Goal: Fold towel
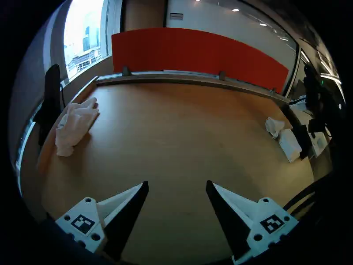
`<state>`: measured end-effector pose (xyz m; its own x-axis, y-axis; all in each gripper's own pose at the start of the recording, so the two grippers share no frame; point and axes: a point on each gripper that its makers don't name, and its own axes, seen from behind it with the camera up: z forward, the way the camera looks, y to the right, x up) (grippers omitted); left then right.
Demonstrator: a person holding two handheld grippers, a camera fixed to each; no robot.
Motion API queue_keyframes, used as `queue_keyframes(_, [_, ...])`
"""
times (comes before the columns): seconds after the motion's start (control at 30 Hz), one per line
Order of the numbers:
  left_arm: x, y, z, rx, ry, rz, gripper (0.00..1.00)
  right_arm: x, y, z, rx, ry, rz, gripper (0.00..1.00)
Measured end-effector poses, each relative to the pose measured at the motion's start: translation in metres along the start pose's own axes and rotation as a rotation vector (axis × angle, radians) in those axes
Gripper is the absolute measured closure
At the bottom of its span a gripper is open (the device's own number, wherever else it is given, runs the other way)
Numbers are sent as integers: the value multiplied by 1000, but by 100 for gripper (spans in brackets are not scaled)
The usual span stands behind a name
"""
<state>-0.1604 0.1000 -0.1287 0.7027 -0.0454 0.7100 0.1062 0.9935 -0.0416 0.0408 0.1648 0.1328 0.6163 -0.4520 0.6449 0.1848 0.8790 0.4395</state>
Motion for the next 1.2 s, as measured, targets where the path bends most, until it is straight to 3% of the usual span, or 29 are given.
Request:
queue_keyframes(0.47, [5, -4, 9, 15, -6, -10, 3, -6, 2, 31, 30, -48, 3, 34])
queue_keyframes(0.8, [7, -8, 17, 22, -17, -15, 3, -32, 7, 75, 93, -186, 55, 31])
queue_keyframes(1.2, [3, -9, 21, 32, -40, -16, 3, -42, 3, 113, 127, -315, 129, 31])
